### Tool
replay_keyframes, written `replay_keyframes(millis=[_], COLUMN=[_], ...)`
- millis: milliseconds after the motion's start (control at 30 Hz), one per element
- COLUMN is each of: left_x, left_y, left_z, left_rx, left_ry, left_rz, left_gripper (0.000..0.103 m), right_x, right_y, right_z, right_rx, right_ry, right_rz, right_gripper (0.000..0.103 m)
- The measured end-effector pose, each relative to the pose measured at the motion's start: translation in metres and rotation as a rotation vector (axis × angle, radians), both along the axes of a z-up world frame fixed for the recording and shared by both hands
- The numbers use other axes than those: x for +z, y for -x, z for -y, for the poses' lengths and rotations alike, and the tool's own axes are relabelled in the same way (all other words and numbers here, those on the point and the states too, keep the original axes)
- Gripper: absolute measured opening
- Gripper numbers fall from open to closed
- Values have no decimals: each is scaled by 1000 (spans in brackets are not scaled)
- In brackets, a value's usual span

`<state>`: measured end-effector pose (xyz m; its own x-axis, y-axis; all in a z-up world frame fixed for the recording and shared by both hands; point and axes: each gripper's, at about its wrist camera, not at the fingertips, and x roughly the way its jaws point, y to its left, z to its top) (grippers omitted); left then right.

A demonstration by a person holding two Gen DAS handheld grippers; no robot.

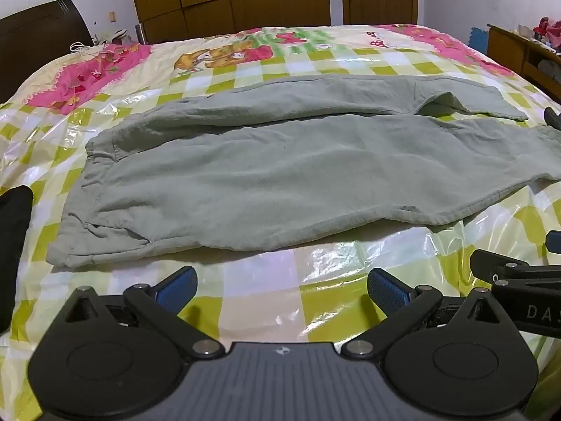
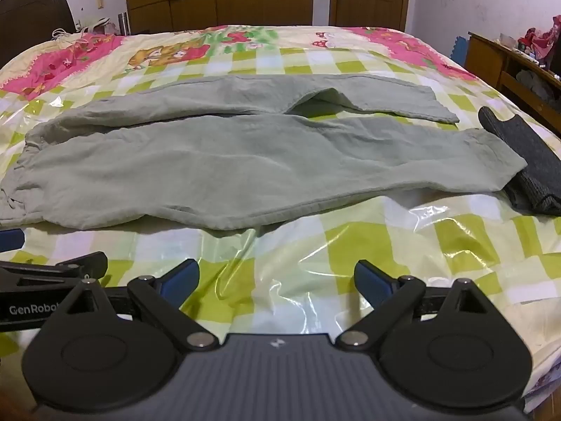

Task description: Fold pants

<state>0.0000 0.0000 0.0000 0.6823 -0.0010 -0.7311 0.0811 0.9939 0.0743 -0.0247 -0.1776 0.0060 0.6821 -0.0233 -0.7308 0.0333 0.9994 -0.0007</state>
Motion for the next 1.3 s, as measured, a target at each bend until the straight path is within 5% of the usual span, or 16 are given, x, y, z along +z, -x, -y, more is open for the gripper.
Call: replay_keyframes(millis=[1300], left_x=[-4], left_y=[1], left_z=[2], left_rx=[-2], left_ry=[-9], left_rz=[-14], left_gripper=[103], right_x=[-3], right_y=[0], right_z=[0], right_rx=[0], right_ry=[-2], right_rz=[-12], right_gripper=[93])
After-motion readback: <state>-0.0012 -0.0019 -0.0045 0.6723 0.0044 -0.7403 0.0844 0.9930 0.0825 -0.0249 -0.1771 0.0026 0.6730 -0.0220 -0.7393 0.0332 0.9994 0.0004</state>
